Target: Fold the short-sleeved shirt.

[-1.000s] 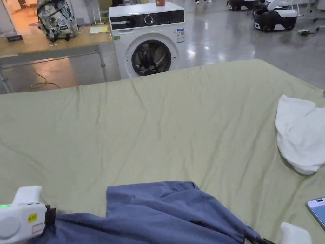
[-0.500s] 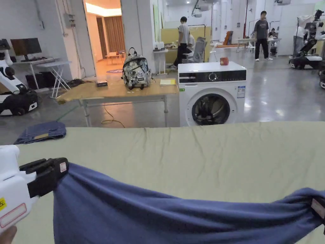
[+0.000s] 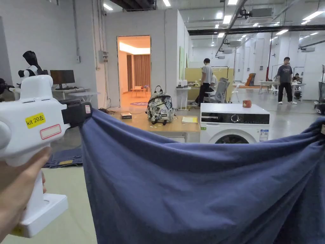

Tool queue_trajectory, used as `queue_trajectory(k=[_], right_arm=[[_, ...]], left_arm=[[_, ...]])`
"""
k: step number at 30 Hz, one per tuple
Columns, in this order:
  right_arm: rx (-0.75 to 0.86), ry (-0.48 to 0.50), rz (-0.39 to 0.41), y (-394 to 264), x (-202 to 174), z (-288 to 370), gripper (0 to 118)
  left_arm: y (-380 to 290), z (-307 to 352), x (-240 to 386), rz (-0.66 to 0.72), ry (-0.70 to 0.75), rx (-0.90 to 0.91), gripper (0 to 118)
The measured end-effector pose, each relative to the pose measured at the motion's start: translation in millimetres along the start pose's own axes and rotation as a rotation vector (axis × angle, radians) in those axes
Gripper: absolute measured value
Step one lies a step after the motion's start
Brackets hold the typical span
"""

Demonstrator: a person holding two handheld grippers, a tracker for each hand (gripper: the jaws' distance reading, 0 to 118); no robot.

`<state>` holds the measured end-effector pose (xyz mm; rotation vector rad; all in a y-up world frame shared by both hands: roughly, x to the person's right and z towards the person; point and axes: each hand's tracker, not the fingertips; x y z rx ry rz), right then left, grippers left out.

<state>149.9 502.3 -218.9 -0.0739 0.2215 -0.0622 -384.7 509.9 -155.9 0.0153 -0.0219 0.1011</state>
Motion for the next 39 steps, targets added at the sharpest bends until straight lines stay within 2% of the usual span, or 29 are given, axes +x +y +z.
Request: queue_trajectory(k=[10, 13, 17, 21, 22, 25, 30, 35, 39], right_arm=[[0.010, -0.112, 0.088, 48.9, 11.4, -114.4, 3], [0.011, -0.137, 0.064, 51.2, 13.5, -133.1, 3], [-0.014, -0.173, -0.063, 39.8, 25.0, -151.2, 3], [-0.029, -0.198, -0.050, 20.5, 26.0, -171.8, 3], [-0.041, -0.199, -0.044, 8.7, 26.0, -175.1, 3], [-0.126, -0.201, -0.005, -35.6, 27.7, -182.2, 3], [-0.243, -0.188, -0.010, -106.7, 40.8, -169.1, 3], [-0.364, -0.152, -0.028, -180.6, 52.4, -113.6, 3], [-0.421, -0.156, -0.135, -241.4, 59.6, -45.1, 3]], left_arm=[[23.7, -103.9, 4.9, -0.028, 0.070, -0.048, 0], [21.9, -122.3, 6.7, 0.024, 0.072, -0.041, 0], [10.1, -144.9, 5.1, 0.046, 0.075, -0.050, 0], [-17.9, -160.3, 15.6, 0.047, 0.078, -0.099, 0], [-31.5, -163.7, 19.8, 0.005, 0.087, -0.135, 0], [-76.6, -166.5, 23.0, 0.007, 0.069, -0.198, 0], [-149.6, -146.9, 13.4, 0.128, 0.040, -0.322, 0], [-216.5, -88.8, -0.2, 0.204, 0.009, -0.400, 0], [-271.7, -24.6, -3.7, 0.227, 0.023, -0.463, 0]])
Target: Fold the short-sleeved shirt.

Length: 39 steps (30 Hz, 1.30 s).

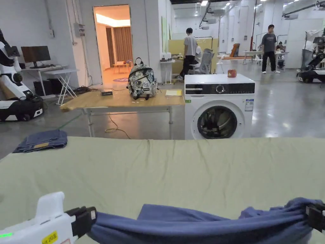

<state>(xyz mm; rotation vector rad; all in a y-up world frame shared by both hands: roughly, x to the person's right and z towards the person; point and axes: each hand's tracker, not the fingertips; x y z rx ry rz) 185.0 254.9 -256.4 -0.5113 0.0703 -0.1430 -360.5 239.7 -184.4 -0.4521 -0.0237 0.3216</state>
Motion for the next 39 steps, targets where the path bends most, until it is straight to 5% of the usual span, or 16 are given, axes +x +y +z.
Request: queue_trajectory(k=[10, 20, 21, 23, 25, 30, 34, 39], right_arm=[[-0.215, -0.060, -0.166, -167.6, 38.3, 88.4, 3], [-0.233, -0.067, -0.242, -206.0, 62.2, 111.6, 3], [-0.248, -0.074, -0.236, -205.0, 63.3, 109.2, 6], [-0.236, -0.162, -0.196, -208.3, 56.4, 115.4, 35], [-0.232, -0.161, -0.182, -209.1, 62.7, 121.6, 53], [-0.192, -0.166, -0.089, -202.8, 55.9, 156.7, 63], [-0.072, -0.180, 0.067, -184.0, 35.2, 182.1, 63], [0.104, -0.098, 0.112, -159.4, 9.9, 204.8, 63]], left_arm=[[-142.8, 86.9, -26.6, 0.135, 0.059, -0.119, 0], [-184.5, 119.4, -33.9, 0.190, 0.069, -0.131, 0], [-185.2, 118.4, -33.5, 0.179, 0.072, -0.141, 0], [-184.9, 118.3, -30.6, 0.125, 0.120, -0.163, 8], [-184.3, 122.6, -29.9, 0.074, 0.154, -0.163, 28], [-170.1, 141.7, -20.4, -0.081, 0.229, -0.132, 54], [-150.4, 163.4, 10.0, -0.258, 0.274, -0.029, 55], [-130.5, 197.7, 54.9, -0.365, 0.263, 0.182, 55]])
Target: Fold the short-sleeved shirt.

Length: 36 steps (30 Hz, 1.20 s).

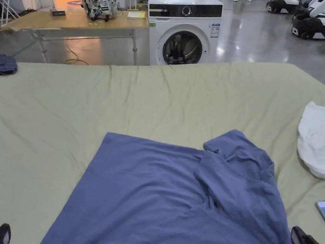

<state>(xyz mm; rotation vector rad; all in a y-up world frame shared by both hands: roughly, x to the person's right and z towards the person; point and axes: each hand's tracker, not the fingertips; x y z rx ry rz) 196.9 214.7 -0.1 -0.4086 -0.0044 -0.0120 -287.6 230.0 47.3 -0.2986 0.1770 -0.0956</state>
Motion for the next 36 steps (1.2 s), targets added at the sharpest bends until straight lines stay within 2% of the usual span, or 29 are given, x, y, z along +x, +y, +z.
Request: queue_trajectory(k=[3, 6, 7, 9, 11, 13, 14, 15, 17, 21, 25, 30, 31, 34, 36], right_arm=[[0.078, 0.049, 0.023, 16.3, -13.8, 7.2, 63], [0.091, 0.081, 0.029, 27.8, -23.0, 6.3, 62], [0.091, 0.096, 0.029, 30.4, -25.5, 4.3, 52], [0.078, 0.142, 0.026, 33.7, -28.9, 0.8, 31], [0.073, 0.143, 0.025, 33.6, -33.7, -3.0, 27], [0.064, 0.139, 0.045, 32.7, -37.6, -4.2, 8], [0.061, 0.131, 0.060, 31.8, -39.9, -4.3, 0], [0.062, 0.122, 0.068, 30.7, -40.2, -3.4, 0], [0.047, 0.150, 0.074, 30.6, -39.6, -2.7, 0], [0.048, 0.134, 0.101, 29.6, -42.1, 0.7, 0], [0.041, 0.146, 0.079, 27.7, -37.0, 0.1, 0], [0.007, 0.161, 0.043, 21.2, -30.8, -4.3, 0], [-0.003, 0.164, 0.038, 19.7, -30.5, -6.5, 0], [-0.024, 0.168, 0.022, 16.2, -28.2, -9.0, 0], [-0.037, 0.162, 0.020, 15.2, -29.2, -10.6, 0]], left_arm=[[16.4, 13.2, 10.3, -0.052, -0.020, 0.080, 55], [33.9, 20.6, 24.2, -0.026, -0.076, 0.111, 55], [37.1, 21.8, 27.7, -0.007, -0.103, 0.120, 52], [41.8, 19.5, 32.4, 0.033, -0.158, 0.114, 38], [44.6, 15.5, 35.2, 0.065, -0.219, 0.101, 33], [43.8, 12.9, 37.3, 0.066, -0.200, 0.103, 3], [43.6, 11.7, 35.8, 0.074, -0.213, 0.097, 3], [43.1, 9.7, 35.3, 0.085, -0.255, 0.076, 0], [40.7, 10.1, 35.9, 0.083, -0.250, 0.077, 0], [36.4, 10.1, 28.2, 0.103, -0.219, 0.073, 0], [23.6, 5.6, 9.3, 0.121, -0.179, 0.004, 0], [-16.2, -6.4, -18.7, 0.234, -0.199, -0.154, 0], [-26.0, -10.9, -24.1, 0.249, -0.218, -0.199, 3], [-54.0, -23.5, -34.6, 0.330, -0.267, -0.251, 55], [-69.8, -35.9, -39.6, 0.394, -0.252, -0.290, 56]])
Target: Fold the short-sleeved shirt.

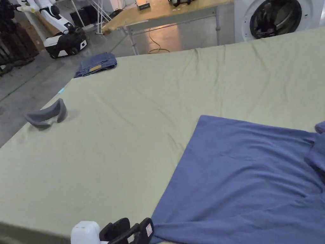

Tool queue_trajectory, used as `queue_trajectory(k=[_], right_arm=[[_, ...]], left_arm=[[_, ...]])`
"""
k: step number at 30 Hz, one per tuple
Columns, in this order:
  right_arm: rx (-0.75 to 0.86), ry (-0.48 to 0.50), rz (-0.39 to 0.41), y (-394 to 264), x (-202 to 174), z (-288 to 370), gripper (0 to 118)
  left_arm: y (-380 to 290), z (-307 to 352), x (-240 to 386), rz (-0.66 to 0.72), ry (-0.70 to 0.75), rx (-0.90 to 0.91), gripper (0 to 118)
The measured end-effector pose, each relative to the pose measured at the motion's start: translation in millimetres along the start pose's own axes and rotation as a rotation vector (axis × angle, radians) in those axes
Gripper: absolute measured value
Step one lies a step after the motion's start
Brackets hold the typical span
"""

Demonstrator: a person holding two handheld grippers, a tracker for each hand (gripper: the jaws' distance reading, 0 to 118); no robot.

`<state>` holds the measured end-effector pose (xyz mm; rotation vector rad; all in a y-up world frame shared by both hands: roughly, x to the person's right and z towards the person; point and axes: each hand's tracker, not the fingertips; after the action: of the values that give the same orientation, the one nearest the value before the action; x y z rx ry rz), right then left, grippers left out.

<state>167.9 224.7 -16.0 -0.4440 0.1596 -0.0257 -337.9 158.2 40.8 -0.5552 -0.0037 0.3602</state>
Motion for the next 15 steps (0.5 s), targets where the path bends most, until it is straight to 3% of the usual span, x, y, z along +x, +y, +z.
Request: queue_trajectory(k=[5, 9, 11, 12, 15], right_arm=[[-0.016, -0.019, -0.017, -2.9, 3.5, 1.3, 0], [-0.025, -0.053, -0.037, -8.2, 11.3, 2.8, 0], [-0.038, -0.075, -0.064, -10.6, 16.6, 4.3, 0], [-0.041, -0.084, -0.071, -11.7, 18.9, 5.8, 0], [-0.044, -0.121, -0.084, -13.9, 25.3, 10.8, 0]], left_arm=[[-15.0, -34.6, -17.7, 0.025, 0.045, -0.068, 56], [-26.0, -64.1, -24.2, 0.010, -0.010, -0.186, 53], [-33.1, -74.6, -20.3, -0.036, 0.062, -0.222, 29], [-34.0, -72.9, -19.2, -0.051, 0.102, -0.188, 22], [-34.2, -73.4, -25.0, 0.084, 0.017, -0.197, 9]])
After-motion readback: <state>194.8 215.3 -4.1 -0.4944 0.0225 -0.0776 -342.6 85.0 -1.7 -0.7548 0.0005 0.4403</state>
